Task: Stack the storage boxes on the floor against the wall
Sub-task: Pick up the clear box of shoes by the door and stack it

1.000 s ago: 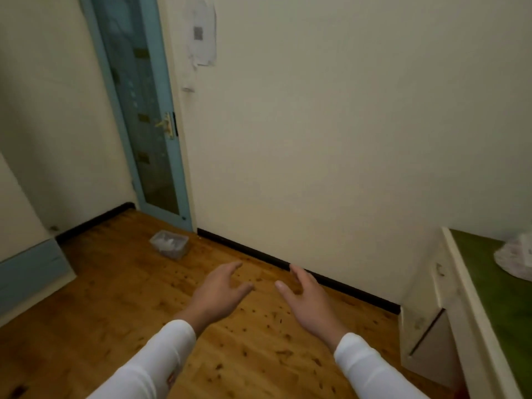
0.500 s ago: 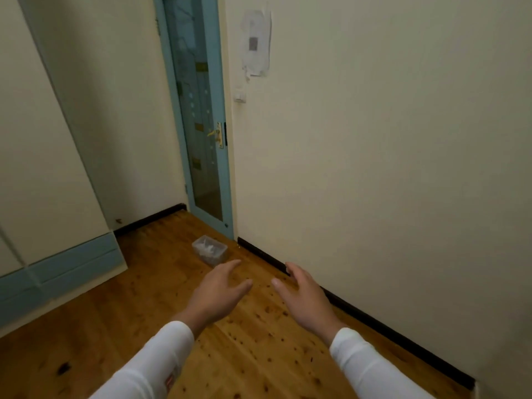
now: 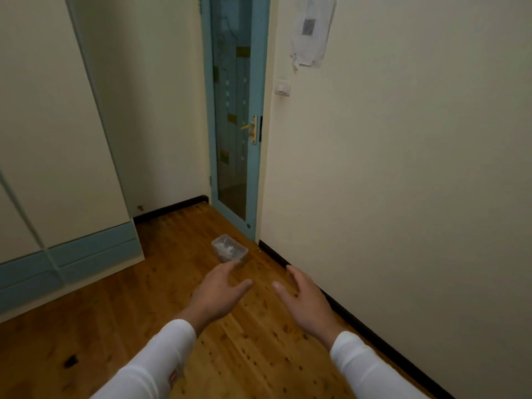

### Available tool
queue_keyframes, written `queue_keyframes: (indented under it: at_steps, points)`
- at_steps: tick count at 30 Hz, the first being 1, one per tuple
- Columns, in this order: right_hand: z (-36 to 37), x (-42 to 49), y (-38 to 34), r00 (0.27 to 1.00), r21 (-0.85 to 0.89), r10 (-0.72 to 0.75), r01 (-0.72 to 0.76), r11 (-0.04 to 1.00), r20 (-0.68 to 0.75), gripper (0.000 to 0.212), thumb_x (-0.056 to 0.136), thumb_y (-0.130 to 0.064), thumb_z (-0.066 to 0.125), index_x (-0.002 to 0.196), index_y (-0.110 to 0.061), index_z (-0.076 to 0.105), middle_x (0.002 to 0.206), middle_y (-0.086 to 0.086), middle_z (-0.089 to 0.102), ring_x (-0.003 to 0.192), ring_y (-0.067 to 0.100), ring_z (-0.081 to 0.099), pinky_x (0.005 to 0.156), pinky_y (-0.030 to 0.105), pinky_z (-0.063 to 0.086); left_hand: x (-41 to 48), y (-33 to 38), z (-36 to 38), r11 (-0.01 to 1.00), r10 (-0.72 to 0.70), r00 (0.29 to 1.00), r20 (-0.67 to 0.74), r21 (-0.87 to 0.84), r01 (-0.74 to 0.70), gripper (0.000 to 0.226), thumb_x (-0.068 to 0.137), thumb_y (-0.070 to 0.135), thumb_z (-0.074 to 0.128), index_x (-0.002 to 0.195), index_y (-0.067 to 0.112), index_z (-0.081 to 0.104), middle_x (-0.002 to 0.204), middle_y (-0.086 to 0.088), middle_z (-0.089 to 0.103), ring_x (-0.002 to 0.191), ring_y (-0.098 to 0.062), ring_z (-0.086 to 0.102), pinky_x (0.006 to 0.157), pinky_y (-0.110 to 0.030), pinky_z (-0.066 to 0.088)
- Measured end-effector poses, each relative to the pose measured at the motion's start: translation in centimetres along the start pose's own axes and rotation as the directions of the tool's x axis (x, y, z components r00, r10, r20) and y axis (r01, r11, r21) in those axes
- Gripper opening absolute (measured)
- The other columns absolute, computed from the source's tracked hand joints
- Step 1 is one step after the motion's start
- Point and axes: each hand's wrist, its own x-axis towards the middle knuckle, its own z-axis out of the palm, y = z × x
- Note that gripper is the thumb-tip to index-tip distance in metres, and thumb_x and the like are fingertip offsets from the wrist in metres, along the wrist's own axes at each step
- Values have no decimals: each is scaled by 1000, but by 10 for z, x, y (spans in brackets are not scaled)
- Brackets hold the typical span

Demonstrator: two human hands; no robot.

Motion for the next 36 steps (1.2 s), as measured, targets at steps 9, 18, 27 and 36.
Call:
queue_keyframes:
  at_steps: [9, 18, 27, 36]
  points:
    - [70, 154, -61, 1000, 13, -3, 3, 1000, -19, 72, 87, -64, 50, 148, -32, 31, 148, -6, 41, 130, 12, 42, 96, 25, 34, 120, -79, -92, 999, 22, 1000, -19, 39, -21, 64, 90, 50, 56, 146, 31, 33, 151, 4, 38, 135, -15, 38, 102, -29, 35]
    - [121, 256, -75, 1000, 13, 23, -24, 1000, 15, 73, 86, -65, 51, 148, -33, 29, 150, -5, 40, 134, 16, 40, 103, 36, 38, 208, -131, -134, 999, -39, 999, 5, -3, 39, 64, 90, 51, 56, 146, 32, 32, 152, 4, 37, 135, -18, 38, 100, -30, 34]
    - [157, 387, -64, 998, 72, 47, -50, 996, 39, 75, 84, -67, 51, 147, -35, 29, 149, -8, 40, 133, 14, 41, 93, 26, 38, 330, -160, -162, 997, -69, 997, 29, 26, 68, 64, 91, 47, 55, 148, 28, 31, 153, 1, 35, 137, -21, 36, 110, -41, 36]
    - [168, 566, -80, 999, 104, 49, -50, 993, 10, 75, 87, -62, 51, 150, -27, 27, 153, -2, 36, 138, 18, 36, 110, 39, 34, 517, -178, -223, 991, -96, 995, -10, 91, 97, 65, 89, 53, 56, 146, 35, 31, 153, 3, 35, 135, -20, 39, 108, -39, 38]
